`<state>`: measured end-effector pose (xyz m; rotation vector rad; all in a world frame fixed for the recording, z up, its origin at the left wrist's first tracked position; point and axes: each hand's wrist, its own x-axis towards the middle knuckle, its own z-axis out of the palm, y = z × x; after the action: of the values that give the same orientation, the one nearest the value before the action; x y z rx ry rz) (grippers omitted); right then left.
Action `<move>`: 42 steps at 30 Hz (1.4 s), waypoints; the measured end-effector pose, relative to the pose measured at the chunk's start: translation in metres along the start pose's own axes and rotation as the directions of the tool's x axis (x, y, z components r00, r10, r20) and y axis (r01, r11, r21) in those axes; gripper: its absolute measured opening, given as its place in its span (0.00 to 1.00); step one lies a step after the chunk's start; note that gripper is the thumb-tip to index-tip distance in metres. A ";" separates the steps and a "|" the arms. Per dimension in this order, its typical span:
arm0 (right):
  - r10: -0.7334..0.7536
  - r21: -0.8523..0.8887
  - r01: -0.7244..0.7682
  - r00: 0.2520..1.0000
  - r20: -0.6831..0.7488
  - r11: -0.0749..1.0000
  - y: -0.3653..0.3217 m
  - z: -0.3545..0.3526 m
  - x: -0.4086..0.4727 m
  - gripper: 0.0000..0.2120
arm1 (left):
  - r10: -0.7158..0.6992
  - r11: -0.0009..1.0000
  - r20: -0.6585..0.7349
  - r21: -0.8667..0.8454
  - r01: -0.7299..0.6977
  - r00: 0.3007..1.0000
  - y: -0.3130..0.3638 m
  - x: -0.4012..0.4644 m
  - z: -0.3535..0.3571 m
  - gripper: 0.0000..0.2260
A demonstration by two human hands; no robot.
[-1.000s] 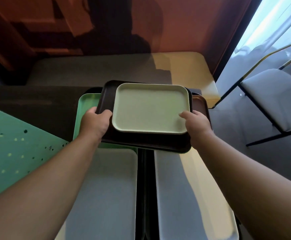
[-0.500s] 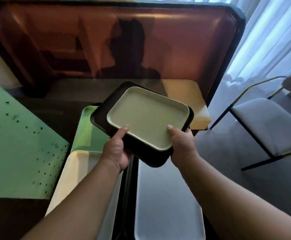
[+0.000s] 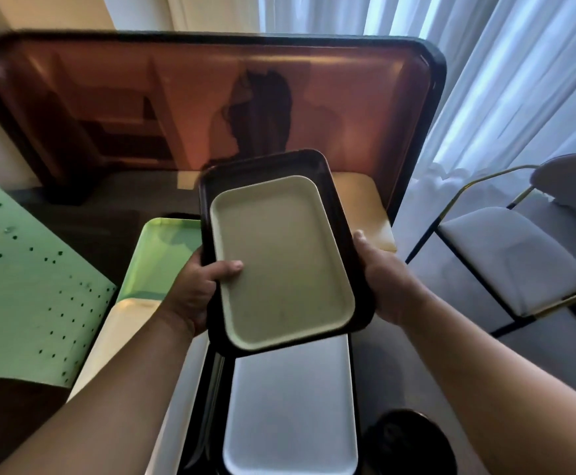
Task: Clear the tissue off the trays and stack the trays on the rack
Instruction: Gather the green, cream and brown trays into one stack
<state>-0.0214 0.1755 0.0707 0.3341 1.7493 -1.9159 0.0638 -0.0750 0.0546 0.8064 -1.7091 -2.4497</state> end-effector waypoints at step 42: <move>0.186 -0.099 -0.208 0.964 -0.190 0.973 0.169 -0.084 -0.012 0.17 | -0.084 0.078 -0.360 0.927 0.367 0.929 -0.163 -0.039 -0.025 0.10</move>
<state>0.0635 0.2547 -0.0780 0.6296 1.8579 -1.6767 0.1490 -0.0203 -0.0814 1.3778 -3.2360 -0.6810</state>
